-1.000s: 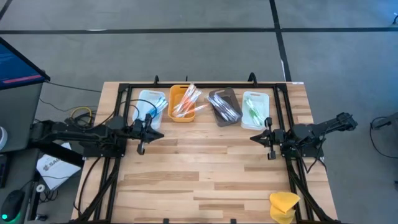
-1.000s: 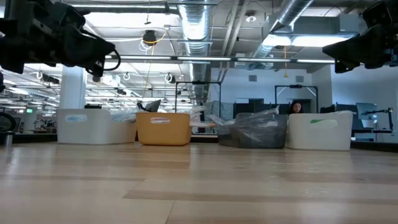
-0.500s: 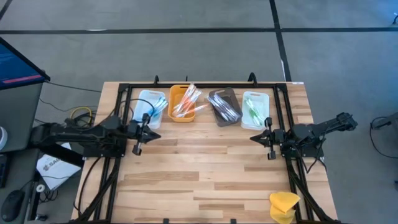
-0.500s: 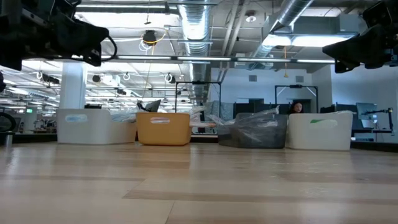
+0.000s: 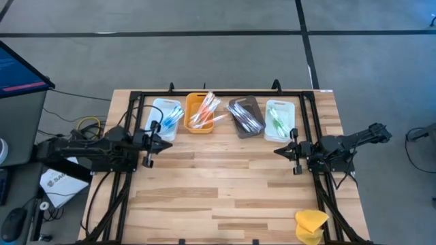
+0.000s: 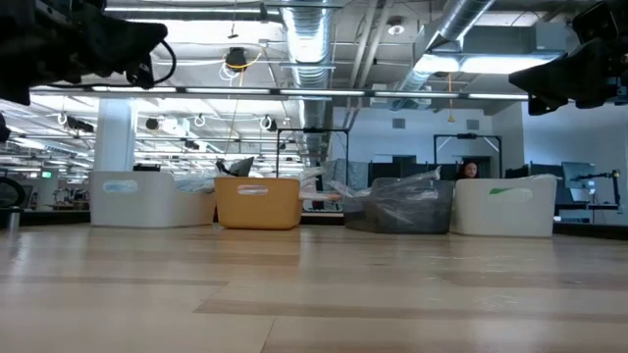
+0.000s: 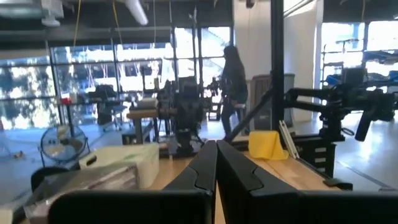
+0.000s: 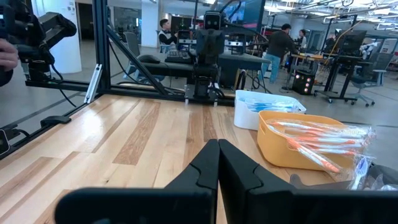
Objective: Pick & Place Toothbrushes
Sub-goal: Return to Home Position
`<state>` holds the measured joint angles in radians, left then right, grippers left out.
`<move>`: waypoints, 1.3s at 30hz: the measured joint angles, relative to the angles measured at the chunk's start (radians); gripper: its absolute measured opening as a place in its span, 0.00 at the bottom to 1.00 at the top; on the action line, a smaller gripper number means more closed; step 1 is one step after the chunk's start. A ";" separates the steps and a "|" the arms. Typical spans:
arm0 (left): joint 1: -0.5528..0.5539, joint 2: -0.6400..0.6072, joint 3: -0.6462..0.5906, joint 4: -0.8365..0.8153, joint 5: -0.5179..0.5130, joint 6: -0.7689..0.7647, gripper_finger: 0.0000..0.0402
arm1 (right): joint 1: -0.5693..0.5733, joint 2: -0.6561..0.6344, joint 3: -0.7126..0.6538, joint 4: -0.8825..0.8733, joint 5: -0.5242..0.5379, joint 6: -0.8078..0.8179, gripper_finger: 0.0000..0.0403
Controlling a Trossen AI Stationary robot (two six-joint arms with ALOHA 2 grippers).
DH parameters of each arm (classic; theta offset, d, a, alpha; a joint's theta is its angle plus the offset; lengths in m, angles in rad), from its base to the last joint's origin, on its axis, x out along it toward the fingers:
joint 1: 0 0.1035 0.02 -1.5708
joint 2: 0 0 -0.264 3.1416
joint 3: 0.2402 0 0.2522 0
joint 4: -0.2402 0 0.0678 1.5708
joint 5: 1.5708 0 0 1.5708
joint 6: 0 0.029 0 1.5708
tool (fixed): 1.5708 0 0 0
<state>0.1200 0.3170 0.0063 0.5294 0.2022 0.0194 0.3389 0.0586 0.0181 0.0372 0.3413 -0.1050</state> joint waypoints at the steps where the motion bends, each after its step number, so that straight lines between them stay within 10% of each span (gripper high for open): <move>1: 0.000 -0.012 0.000 0.000 0.007 0.002 0.00 | 0.000 0.000 0.000 0.000 0.000 0.000 0.00; 39: 0.000 -0.130 0.000 -0.333 0.120 0.002 0.00 | 0.000 0.000 0.000 0.000 0.000 0.000 0.00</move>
<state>0.1200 0.1866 0.0063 0.1964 0.3219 0.0216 0.3388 0.0587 0.0181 0.0372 0.3416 -0.1051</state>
